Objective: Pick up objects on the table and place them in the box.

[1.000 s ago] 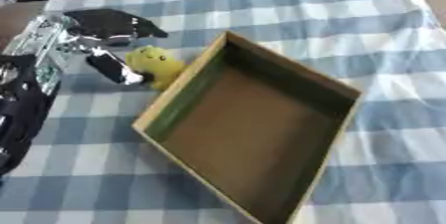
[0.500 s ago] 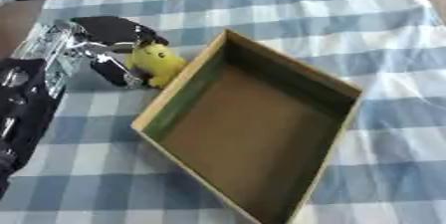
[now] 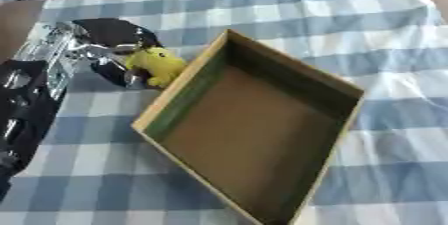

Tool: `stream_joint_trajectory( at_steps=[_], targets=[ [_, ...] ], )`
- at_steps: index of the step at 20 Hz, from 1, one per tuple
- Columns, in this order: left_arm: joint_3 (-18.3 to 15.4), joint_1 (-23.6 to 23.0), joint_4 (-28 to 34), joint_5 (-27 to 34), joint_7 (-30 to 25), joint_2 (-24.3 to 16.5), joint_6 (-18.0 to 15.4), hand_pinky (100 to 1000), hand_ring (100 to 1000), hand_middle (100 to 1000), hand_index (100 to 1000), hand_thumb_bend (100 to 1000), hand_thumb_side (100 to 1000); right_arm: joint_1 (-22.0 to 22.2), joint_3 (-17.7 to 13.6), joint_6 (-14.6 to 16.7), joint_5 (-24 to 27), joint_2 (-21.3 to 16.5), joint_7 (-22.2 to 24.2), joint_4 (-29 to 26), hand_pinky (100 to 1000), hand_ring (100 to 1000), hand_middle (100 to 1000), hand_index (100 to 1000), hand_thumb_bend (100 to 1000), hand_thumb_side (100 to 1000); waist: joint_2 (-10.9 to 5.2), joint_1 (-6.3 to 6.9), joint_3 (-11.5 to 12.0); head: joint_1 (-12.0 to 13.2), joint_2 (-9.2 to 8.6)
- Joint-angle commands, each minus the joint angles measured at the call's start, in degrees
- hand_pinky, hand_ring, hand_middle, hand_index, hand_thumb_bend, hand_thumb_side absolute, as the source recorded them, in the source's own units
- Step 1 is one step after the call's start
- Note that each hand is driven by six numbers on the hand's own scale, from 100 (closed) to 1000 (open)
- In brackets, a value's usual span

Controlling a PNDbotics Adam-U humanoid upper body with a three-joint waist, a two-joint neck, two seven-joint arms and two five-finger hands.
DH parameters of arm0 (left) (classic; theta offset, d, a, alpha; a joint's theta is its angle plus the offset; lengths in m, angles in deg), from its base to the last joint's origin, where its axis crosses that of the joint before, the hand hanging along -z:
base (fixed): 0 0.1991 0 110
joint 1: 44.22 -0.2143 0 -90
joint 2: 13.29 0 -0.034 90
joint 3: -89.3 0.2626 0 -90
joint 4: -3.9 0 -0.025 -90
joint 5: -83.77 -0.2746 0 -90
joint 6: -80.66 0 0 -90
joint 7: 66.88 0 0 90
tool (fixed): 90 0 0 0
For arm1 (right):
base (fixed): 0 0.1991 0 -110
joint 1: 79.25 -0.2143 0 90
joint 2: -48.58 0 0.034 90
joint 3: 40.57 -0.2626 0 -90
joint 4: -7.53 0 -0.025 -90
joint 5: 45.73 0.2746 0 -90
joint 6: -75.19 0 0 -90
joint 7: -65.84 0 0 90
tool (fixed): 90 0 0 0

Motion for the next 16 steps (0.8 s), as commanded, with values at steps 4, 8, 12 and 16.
stream_joint_trajectory(
  at_steps=[4,8,12,16],
  targets=[
    [-0.41,0.61,2.79,1.10,5.44,-0.71,-3.18,591,673,555,672,100,256,-0.38,-0.49,-0.06,0.81,-0.35,0.03,-1.14,678,514,390,696,100,499,-1.49,-0.27,-0.16,0.35,-0.26],
    [-0.58,0.38,1.97,-0.21,13.85,-0.68,-2.26,520,590,528,646,100,281,-0.28,-0.60,0.03,1.04,-0.34,0.11,-1.14,678,515,390,696,100,500,-1.70,-0.33,-0.12,0.20,0.03],
    [-0.79,0.39,1.35,-0.47,18.19,-0.81,-1.18,483,554,483,598,100,300,-0.19,-0.70,0.06,1.37,-0.39,0.16,-1.14,677,515,391,696,100,497,-2.06,-0.34,0.18,-0.01,0.42],
    [-1.16,0.10,2.03,-0.24,21.22,-1.23,0.59,444,533,461,566,100,334,-0.15,-0.93,0.19,1.74,-0.50,0.15,-1.14,677,515,392,696,100,493,-2.59,-0.50,0.49,-0.19,0.79]
  ],
)
